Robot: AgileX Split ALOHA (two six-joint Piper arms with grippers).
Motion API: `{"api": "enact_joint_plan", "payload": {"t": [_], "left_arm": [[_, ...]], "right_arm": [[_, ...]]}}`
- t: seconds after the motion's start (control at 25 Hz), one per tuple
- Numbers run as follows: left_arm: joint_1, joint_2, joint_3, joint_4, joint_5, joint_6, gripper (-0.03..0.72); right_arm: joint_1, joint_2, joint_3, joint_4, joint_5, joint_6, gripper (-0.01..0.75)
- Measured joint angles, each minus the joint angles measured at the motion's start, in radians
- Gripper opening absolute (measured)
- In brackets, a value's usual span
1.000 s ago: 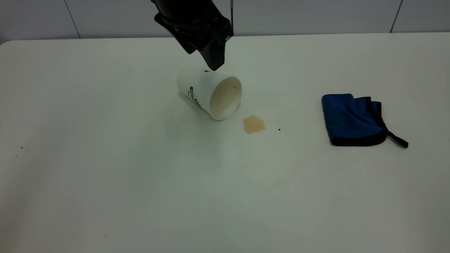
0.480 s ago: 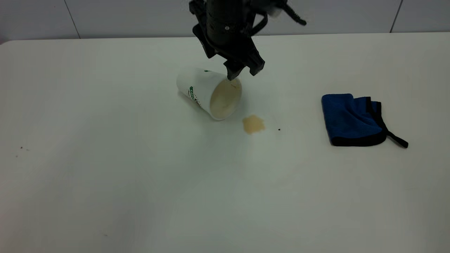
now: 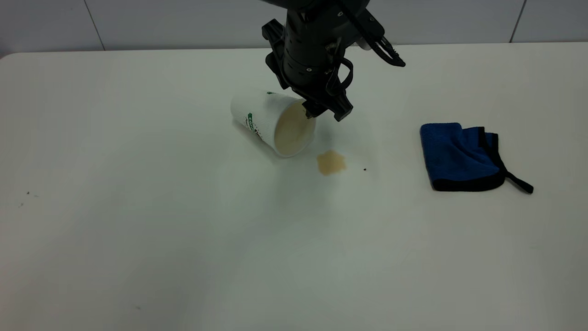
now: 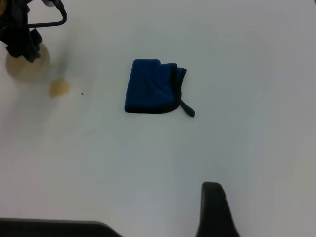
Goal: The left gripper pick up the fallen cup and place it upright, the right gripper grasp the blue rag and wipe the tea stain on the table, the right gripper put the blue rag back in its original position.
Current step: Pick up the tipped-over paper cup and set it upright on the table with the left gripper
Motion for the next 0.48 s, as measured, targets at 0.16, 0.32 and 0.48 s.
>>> {"api": "enact_joint_plan", "payload": {"t": [0.16,0.32,0.48], "left_arm": [[0.0,0.007,0.0,0.025,-0.005,-0.02,0.582],[0.0,0.035,-0.002,0.092,-0.002,-0.032,0.582],[0.0,0.053,-0.002,0.167,0.007,-0.07,0.582]], "right_arm": [[0.0,0.0,0.0,0.0,0.0,0.0,0.534],[0.0,0.0,0.0,0.0,0.0,0.0,0.534],[0.0,0.0,0.0,0.0,0.0,0.0,0.534]]}}
